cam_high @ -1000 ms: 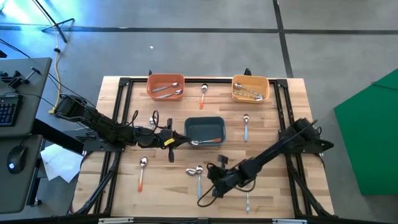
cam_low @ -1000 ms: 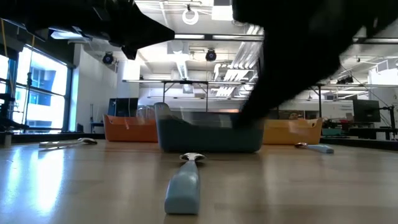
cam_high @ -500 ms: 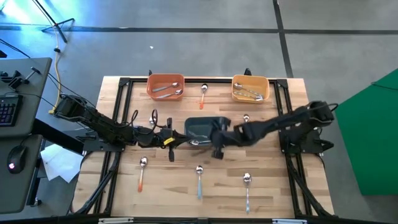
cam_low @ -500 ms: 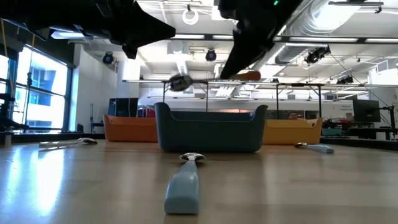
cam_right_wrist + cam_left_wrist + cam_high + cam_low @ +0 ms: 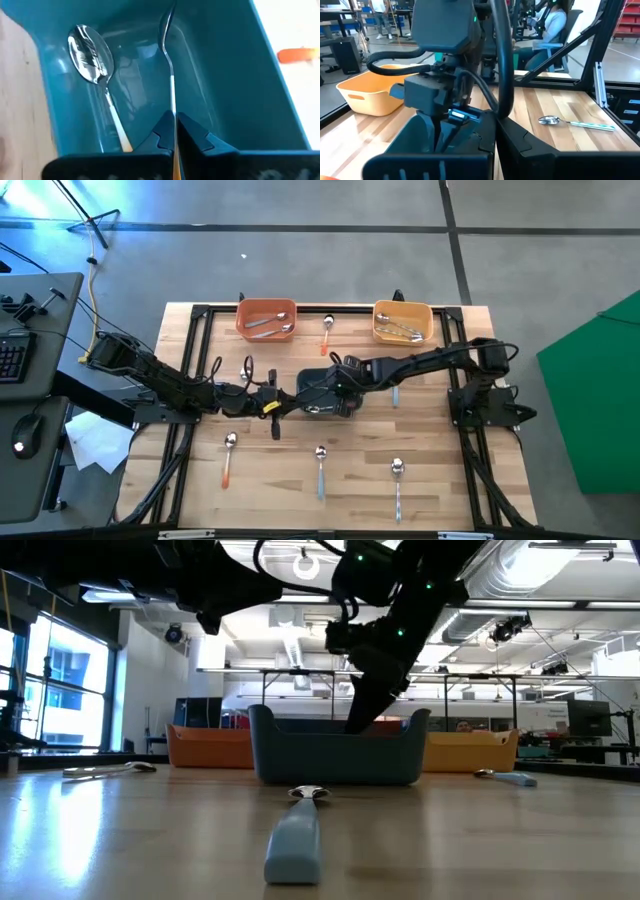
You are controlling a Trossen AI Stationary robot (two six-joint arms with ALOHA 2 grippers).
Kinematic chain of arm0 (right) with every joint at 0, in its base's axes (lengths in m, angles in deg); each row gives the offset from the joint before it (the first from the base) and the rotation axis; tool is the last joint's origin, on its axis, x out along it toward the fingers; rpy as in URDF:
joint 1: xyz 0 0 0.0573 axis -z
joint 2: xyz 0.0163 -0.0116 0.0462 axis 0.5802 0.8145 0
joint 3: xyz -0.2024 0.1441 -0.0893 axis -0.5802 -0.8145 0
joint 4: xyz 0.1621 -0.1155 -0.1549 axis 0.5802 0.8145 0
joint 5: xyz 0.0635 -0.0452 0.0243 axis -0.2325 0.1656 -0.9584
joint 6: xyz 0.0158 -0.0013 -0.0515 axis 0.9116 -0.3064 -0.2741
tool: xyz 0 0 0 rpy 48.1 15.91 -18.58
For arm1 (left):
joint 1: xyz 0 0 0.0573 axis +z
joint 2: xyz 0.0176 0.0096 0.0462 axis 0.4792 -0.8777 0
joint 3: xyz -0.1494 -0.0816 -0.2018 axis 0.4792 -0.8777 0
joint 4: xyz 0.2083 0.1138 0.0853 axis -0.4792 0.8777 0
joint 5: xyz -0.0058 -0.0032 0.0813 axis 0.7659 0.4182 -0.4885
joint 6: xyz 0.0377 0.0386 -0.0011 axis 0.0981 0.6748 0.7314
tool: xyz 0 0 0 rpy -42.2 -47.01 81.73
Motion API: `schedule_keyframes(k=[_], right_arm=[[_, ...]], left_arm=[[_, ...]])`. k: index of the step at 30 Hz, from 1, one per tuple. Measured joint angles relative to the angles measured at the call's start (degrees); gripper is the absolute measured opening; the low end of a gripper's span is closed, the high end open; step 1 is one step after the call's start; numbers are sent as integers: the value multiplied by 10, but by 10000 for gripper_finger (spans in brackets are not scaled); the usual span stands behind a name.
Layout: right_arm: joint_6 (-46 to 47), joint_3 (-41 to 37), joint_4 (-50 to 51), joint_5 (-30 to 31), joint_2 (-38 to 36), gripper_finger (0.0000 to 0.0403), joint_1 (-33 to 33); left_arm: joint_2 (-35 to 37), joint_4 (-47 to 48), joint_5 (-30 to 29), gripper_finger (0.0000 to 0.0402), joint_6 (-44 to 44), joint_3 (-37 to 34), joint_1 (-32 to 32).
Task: Sort silverware by color (type)
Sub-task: Put the orange spoon into the blue bin, then put the white-blue spoon into the yellow bin
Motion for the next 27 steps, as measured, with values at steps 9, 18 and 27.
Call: schedule_keyframes(k=[9,18,27], right_arm=[[2,11,23,0,-7,65,-1],[-75,28,56,88,-121,45,-54],[-61,-266,-248,91,-302,7,-64]], left_arm=[[0,-1,20,1,-6,0,0],[0,4,21,1,-5,0,0],[0,5,27,1,-5,0,0]])
